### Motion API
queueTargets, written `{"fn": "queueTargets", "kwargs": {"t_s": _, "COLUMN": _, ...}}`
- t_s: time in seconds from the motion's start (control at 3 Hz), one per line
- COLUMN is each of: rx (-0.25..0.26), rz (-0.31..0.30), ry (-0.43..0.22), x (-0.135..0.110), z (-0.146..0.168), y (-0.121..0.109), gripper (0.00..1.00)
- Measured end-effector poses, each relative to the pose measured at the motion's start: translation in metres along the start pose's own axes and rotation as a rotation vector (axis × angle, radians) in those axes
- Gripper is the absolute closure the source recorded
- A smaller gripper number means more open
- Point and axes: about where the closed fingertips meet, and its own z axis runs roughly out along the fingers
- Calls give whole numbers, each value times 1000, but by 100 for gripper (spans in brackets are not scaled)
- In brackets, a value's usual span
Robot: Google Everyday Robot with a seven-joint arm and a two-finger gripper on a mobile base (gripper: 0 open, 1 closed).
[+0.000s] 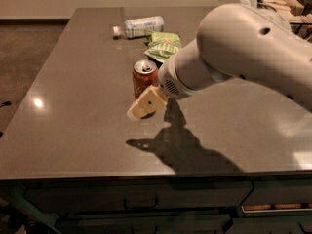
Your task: Pick coke can
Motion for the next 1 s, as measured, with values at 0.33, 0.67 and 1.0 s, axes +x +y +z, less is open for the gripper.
{"fn": "queueTargets", "kwargs": {"t_s": 0.33, "rx": -21, "rz": 24, "ry": -35, "x": -12, "z": 12, "y": 1, "gripper": 0}}
{"fn": "queueTargets", "kwargs": {"t_s": 0.67, "rx": -43, "rz": 46, "ry": -72, "x": -23, "z": 22, "y": 4, "gripper": 0}}
{"fn": "queueTargets", "kwargs": {"t_s": 1.0, "rx": -48, "rz": 54, "ry": -101, "x": -34, "z": 29, "y": 4, "gripper": 18}}
